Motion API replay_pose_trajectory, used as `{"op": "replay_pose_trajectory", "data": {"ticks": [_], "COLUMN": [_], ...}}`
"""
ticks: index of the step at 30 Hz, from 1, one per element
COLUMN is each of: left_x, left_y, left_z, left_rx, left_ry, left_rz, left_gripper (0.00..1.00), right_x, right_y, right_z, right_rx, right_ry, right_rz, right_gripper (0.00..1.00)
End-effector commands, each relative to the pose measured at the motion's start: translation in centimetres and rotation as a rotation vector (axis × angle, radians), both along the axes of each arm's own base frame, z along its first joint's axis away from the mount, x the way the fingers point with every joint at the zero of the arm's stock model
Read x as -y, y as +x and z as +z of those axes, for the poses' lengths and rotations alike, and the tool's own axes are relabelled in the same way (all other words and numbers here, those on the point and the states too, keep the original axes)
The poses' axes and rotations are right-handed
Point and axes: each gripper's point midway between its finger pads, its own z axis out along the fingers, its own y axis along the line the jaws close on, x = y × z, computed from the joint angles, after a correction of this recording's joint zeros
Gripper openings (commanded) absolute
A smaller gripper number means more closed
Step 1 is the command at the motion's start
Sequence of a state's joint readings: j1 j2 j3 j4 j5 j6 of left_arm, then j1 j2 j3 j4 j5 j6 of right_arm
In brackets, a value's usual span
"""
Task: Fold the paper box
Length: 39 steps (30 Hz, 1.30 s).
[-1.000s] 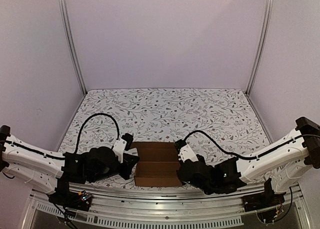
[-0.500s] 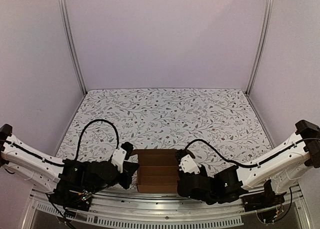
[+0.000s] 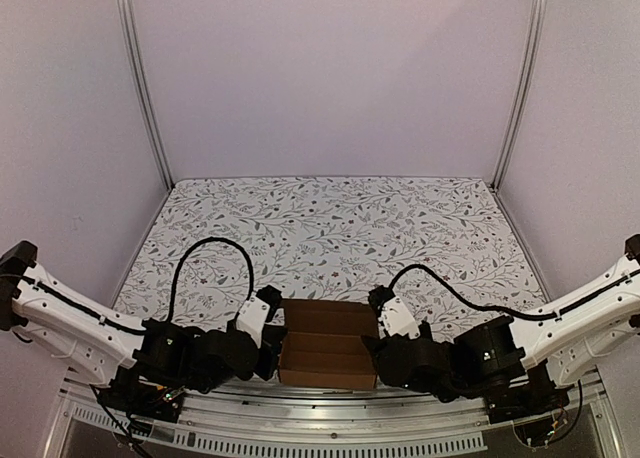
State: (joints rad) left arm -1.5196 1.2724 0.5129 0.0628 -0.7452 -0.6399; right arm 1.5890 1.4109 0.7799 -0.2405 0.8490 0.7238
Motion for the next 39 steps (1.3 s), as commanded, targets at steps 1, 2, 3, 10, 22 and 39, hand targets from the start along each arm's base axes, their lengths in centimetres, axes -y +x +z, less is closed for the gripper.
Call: {"op": "replay_pose_trajectory", "data": {"ticks": [1,2,3,10,22,39], "left_x": [-1.0,-1.0,-1.0,-0.7,0.6,0.9], "left_y": [-0.8,-0.8,-0.8,-0.7,-0.8,-0.7], "left_z": [-2.2,-2.1,-2.1,-1.9,-1.3,-1.4], "left_rx": [-0.017,-0.016,-0.017,-0.017,-0.018,-0.012], "left_ry": [0.118,0.115,0.113,0.107,0.101,0.120], "left_rz": [-0.022,-0.019,-0.018,-0.012,-0.024,-0.015], "left_gripper": [0.00,0.00,0.00,0.00,0.00,0.00], "right_x": [1.5,1.9,2.3,3.3,3.7,7.1], "right_y": [-0.6,-0.6,-0.6,-1.4,-1.9,-2.5], "right_z": [0.8,0.8,0.9,3.0,6.0,-1.0], "right_rx": [-0.027,-0.029,-0.027,-0.035,0.019,-0.188], "right_ry": [-0.021,-0.030,-0.037,0.009,-0.021,0.099], "right_rz": [0.013,0.012,0.009,0.079,0.194,0.057], "right_gripper": [0.47,0.47,0.47,0.48,0.44,0.04]}}
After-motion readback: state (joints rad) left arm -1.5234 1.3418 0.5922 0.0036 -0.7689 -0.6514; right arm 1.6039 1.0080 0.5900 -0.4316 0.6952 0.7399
